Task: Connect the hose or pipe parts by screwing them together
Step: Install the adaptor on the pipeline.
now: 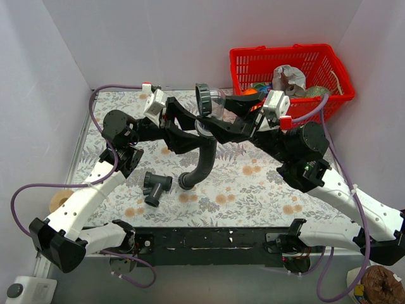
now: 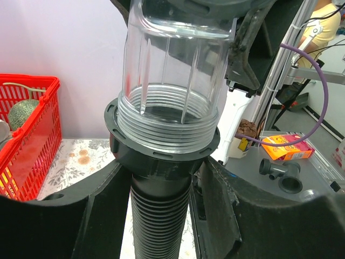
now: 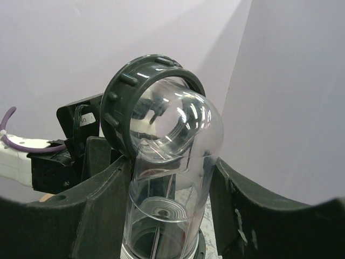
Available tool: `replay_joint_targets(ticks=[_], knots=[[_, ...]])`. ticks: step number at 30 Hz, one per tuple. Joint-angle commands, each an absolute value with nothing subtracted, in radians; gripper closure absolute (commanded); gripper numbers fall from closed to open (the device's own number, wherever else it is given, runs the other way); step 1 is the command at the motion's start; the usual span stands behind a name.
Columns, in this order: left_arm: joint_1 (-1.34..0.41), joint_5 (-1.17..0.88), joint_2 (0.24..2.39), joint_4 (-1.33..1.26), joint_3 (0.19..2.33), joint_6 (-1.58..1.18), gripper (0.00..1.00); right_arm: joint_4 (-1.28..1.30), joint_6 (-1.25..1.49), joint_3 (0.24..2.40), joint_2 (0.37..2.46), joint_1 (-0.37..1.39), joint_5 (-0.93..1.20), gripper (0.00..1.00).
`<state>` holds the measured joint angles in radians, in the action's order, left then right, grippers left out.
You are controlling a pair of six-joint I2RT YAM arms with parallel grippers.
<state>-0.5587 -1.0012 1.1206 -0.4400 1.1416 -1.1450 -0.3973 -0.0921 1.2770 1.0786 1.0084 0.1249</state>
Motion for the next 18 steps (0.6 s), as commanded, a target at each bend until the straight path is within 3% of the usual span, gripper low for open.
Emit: replay_joint_targets(ticks=[1, 18], knots=[[-0.569, -0.969, 1.061, -0.558, 1.201, -1.135, 1.00, -0.270, -0.081, 1.255, 1.121, 1.000, 0.097, 0.99], [-0.571, -0.925, 1.074, -0.526, 1.221, -1.068, 1.00, -0.183, -0.043, 1.224, 1.140, 1.002, 0.057, 0.99]])
